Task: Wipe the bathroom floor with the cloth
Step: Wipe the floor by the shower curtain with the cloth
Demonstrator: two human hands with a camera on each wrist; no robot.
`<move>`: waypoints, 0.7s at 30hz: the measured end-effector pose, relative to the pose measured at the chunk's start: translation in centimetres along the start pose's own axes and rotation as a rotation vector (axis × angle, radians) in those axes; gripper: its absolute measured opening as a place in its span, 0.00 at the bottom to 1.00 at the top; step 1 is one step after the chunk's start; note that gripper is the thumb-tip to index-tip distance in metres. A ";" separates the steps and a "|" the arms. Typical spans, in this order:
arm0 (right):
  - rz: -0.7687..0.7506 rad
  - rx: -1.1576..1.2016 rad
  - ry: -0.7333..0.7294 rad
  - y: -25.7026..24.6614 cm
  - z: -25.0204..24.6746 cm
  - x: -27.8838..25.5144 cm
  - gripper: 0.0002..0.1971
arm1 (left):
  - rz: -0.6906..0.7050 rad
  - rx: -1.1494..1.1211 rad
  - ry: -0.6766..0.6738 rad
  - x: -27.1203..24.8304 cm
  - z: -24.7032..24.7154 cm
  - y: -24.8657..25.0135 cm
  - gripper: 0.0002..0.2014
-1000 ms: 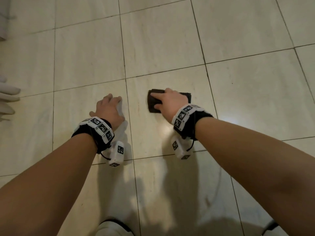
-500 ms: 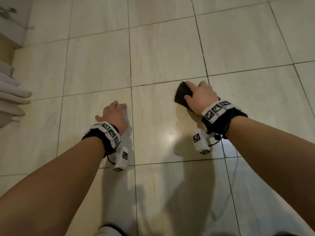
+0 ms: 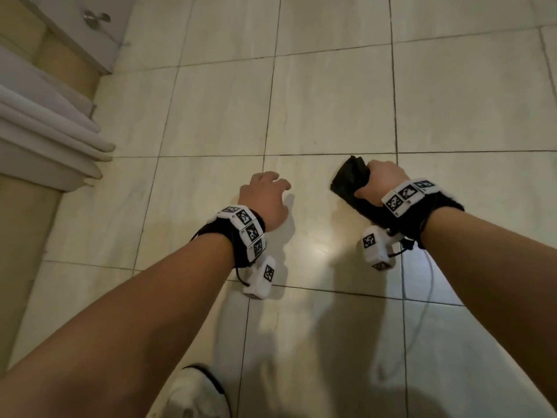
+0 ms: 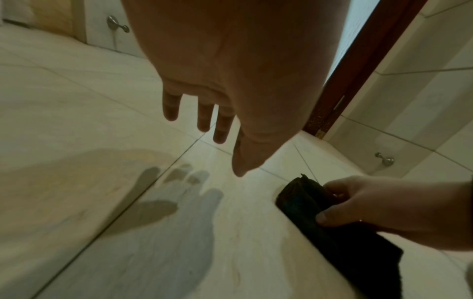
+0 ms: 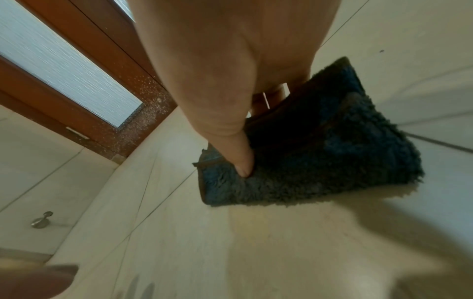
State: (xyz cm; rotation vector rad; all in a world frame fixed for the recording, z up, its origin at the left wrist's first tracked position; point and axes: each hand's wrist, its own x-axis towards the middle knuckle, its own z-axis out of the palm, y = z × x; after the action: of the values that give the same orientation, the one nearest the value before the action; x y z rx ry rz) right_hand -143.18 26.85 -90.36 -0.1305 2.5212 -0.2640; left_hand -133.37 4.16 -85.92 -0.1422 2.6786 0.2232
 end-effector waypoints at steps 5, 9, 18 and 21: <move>0.001 0.111 -0.048 -0.8 -2.3 -2.9 0.09 | -0.135 -0.102 -0.186 -4.7 -4.3 0.0 0.22; -0.020 0.295 -0.090 -4.2 -4.8 -5.7 0.09 | -0.237 -0.272 -0.197 -7.5 -7.5 -1.1 0.22; -0.109 0.633 0.043 -15.1 -1.2 -6.2 0.16 | -0.231 -0.861 -0.064 -4.8 -3.5 -6.4 0.32; -0.046 0.649 0.103 -18.2 0.1 -6.9 0.16 | -0.249 -1.073 -0.210 -4.5 -1.6 -10.0 0.29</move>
State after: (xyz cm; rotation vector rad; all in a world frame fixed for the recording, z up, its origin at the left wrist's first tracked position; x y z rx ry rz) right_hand -136.84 10.13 -82.66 0.0862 2.3992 -1.1055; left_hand -128.63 -5.60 -83.89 -0.7107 2.0278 1.4583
